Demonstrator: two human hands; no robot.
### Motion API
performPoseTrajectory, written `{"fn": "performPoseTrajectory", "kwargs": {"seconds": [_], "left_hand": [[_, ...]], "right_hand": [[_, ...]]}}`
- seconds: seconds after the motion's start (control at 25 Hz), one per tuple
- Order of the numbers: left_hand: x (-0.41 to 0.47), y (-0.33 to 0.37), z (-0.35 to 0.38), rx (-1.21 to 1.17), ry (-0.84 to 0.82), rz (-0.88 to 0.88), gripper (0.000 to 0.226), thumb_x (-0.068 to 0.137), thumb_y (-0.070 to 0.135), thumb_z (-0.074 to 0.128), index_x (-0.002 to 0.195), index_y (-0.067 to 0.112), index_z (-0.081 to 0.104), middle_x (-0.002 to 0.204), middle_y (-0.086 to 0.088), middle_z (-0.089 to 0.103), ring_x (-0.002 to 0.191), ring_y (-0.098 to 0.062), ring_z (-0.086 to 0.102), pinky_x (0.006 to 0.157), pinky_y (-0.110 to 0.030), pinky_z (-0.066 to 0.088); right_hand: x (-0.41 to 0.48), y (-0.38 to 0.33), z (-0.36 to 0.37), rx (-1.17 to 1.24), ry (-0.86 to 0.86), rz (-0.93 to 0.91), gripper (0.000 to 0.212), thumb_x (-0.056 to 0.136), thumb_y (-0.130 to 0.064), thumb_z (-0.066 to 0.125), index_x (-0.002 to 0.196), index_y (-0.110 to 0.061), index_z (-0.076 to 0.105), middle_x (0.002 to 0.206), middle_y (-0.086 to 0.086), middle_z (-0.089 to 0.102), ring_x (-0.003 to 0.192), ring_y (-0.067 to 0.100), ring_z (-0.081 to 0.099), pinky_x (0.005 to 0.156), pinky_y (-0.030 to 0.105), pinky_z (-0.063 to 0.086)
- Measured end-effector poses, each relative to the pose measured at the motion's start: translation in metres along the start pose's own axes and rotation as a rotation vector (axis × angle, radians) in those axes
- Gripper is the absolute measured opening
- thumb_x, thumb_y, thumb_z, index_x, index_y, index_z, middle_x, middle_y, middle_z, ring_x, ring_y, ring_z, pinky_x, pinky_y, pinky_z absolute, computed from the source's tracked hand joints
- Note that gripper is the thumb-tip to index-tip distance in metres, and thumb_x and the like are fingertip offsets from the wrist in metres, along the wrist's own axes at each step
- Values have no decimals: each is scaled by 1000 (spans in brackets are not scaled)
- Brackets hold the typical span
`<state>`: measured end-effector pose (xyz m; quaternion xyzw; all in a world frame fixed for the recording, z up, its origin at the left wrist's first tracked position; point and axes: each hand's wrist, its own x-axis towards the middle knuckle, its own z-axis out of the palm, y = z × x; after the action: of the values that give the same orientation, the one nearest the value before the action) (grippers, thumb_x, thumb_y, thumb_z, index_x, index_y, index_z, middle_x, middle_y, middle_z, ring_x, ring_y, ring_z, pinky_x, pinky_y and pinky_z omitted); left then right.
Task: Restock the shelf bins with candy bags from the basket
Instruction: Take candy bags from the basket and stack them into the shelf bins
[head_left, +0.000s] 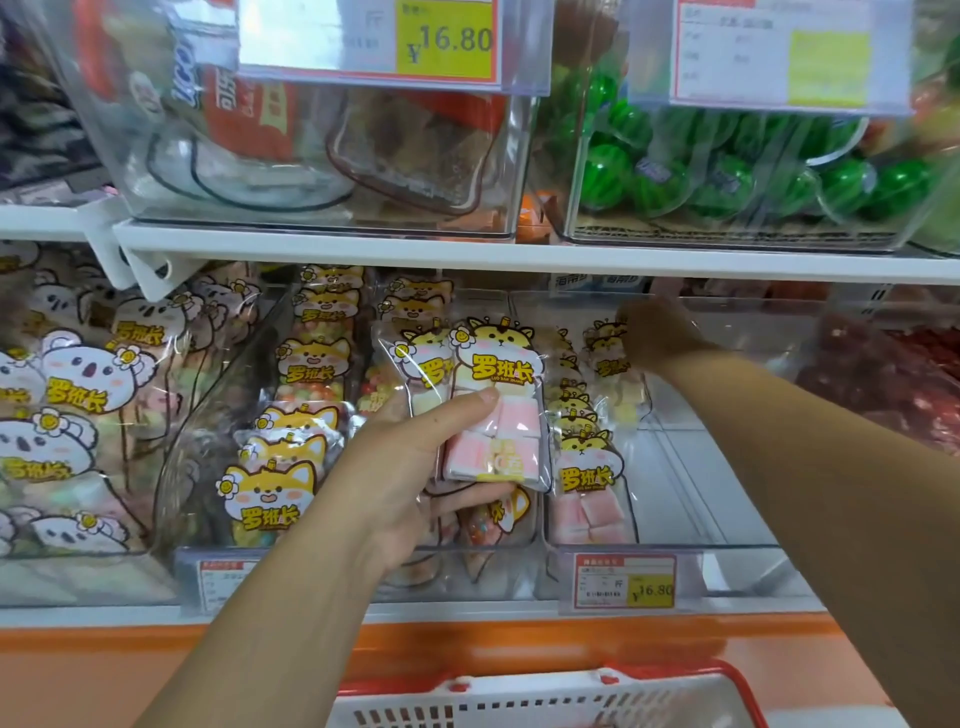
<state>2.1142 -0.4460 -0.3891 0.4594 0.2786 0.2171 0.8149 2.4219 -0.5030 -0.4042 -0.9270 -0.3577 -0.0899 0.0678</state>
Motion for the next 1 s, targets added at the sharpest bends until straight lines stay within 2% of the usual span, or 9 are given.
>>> {"fn": "performPoseTrajectory", "kwargs": {"seconds": [0.12, 0.28, 0.4, 0.48, 0.6, 0.76, 0.84, 0.92, 1.0], "left_hand": [[-1, 1, 0, 9, 7, -3, 66, 58, 21, 82, 121, 21, 60, 105, -4, 75, 100, -27, 70, 63, -41, 60], [-4, 2, 0, 10, 2, 5, 64, 55, 22, 82, 116, 17, 63, 107, -5, 74, 105, -27, 68, 62, -40, 59], [-9, 2, 2, 35, -8, 37, 60, 59, 22, 81, 116, 17, 64, 103, -5, 75, 98, -25, 71, 61, -39, 59], [-13, 5, 5, 61, -31, 73, 47, 68, 21, 78, 113, 20, 65, 97, -4, 76, 86, -23, 74, 59, -38, 60], [-20, 4, 16, 140, -96, 111, 38, 81, 22, 72, 117, 22, 60, 103, -5, 75, 84, -25, 74, 60, -39, 60], [-26, -6, 37, 318, -201, 77, 24, 92, 39, 61, 110, 27, 52, 123, -6, 61, 86, -27, 73, 65, -41, 60], [-23, -4, 39, 534, -140, 227, 30, 92, 49, 54, 117, 34, 53, 126, 4, 47, 91, -15, 69, 74, -38, 59], [-16, -4, 34, 899, 21, 456, 48, 91, 56, 48, 136, 40, 42, 127, 11, 37, 103, -3, 56, 93, -33, 48], [-11, -9, 29, 1113, 89, 602, 59, 94, 54, 46, 147, 37, 29, 141, 12, 32, 126, -5, 40, 105, -29, 35]], "right_hand": [[-10, -7, 2, 87, 114, 146, 41, 90, 2, 47, 131, 2, 46, 137, 26, 39, 119, 43, 47, 95, 44, 43], [-30, -9, -19, 95, 16, 93, 44, 95, -3, 48, 139, -5, 43, 148, 17, 33, 125, 36, 49, 100, 39, 41], [-66, -23, -52, 688, -74, 115, 27, 99, -14, 47, 123, -7, 59, 110, 10, 68, 82, 21, 70, 74, 35, 58], [-110, -39, -72, 1151, -211, 127, 25, 97, -24, 54, 111, -5, 63, 90, 9, 72, 69, 16, 66, 63, 28, 56], [-163, -58, -86, 1439, -454, 32, 30, 84, -30, 62, 107, -10, 64, 91, 0, 73, 81, 12, 67, 70, 23, 55], [-174, -61, -92, 1621, -577, -13, 30, 88, -6, 59, 116, 3, 62, 111, 15, 70, 99, 23, 67, 85, 30, 57], [-166, -49, -101, 1639, -495, 47, 31, 81, -1, 62, 111, 5, 64, 104, 15, 71, 90, 21, 69, 85, 33, 56], [-151, -32, -110, 1593, -267, 208, 18, 78, 3, 65, 97, 4, 66, 91, 12, 71, 70, 16, 70, 72, 31, 59], [-130, -14, -109, 1330, 10, 378, 13, 79, 5, 67, 91, 1, 65, 83, 10, 67, 59, 17, 64, 56, 26, 55]]}}
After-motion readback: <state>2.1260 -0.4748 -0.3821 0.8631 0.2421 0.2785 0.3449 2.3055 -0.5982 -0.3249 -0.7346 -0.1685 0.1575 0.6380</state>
